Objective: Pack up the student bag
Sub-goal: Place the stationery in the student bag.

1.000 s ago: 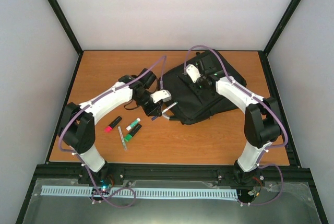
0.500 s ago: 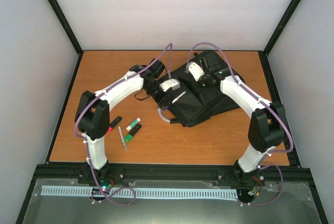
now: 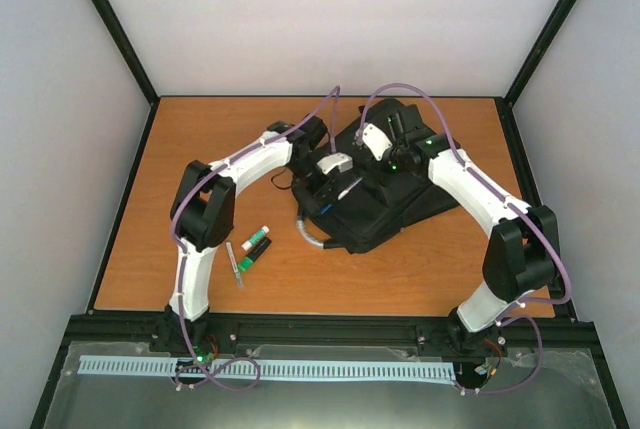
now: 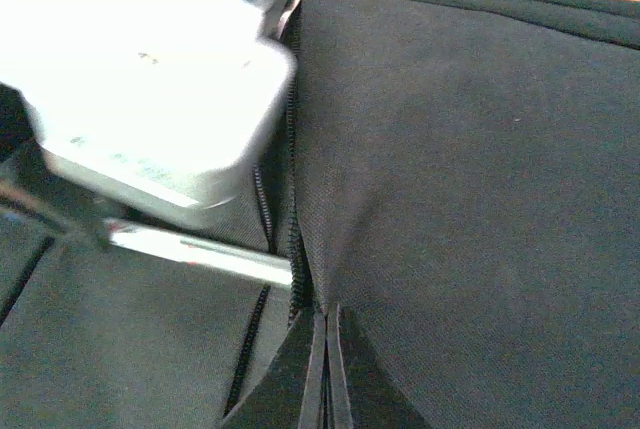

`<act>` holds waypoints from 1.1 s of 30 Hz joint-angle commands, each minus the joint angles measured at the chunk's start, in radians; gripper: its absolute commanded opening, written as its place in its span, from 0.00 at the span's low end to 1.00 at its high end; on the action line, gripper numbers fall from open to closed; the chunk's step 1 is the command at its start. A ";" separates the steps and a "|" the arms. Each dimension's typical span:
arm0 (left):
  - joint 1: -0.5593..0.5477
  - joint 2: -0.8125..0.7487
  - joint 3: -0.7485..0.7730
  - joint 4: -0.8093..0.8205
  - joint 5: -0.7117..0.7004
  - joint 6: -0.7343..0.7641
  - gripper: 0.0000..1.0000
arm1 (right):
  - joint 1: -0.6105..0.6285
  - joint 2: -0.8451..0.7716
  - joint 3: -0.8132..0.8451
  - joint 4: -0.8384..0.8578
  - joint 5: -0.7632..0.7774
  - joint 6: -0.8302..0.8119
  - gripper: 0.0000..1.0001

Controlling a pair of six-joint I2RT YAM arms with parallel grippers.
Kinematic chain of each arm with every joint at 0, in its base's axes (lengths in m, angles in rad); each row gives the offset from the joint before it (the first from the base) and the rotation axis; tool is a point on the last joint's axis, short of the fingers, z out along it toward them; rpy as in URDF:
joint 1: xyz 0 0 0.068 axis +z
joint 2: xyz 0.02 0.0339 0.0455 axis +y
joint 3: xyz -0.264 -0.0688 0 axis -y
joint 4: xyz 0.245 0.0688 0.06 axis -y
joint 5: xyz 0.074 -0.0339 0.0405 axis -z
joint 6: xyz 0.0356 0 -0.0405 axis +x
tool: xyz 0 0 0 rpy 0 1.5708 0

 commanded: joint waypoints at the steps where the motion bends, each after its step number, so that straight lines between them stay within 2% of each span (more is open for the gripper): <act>1: 0.006 0.038 0.144 -0.001 0.016 -0.035 0.10 | 0.024 -0.052 -0.026 0.006 -0.123 -0.035 0.03; 6: 0.006 0.063 0.212 -0.009 0.003 -0.041 0.10 | 0.029 -0.047 -0.046 0.011 -0.120 -0.047 0.03; 9: 0.006 0.084 0.232 -0.008 -0.011 -0.049 0.14 | 0.029 -0.039 -0.052 0.015 -0.110 -0.053 0.03; 14: 0.006 0.068 0.229 -0.014 -0.061 -0.044 0.34 | 0.029 -0.028 -0.068 0.026 -0.093 -0.050 0.03; 19: 0.006 -0.055 0.140 -0.022 -0.091 0.001 0.51 | 0.029 -0.029 -0.083 0.049 -0.089 -0.032 0.03; 27: 0.006 -0.256 -0.137 0.031 -0.141 0.019 0.51 | 0.029 -0.034 -0.100 0.071 -0.090 -0.026 0.03; 33: 0.006 -0.284 -0.263 0.074 -0.131 0.009 0.47 | 0.029 -0.032 -0.109 0.083 -0.097 -0.019 0.03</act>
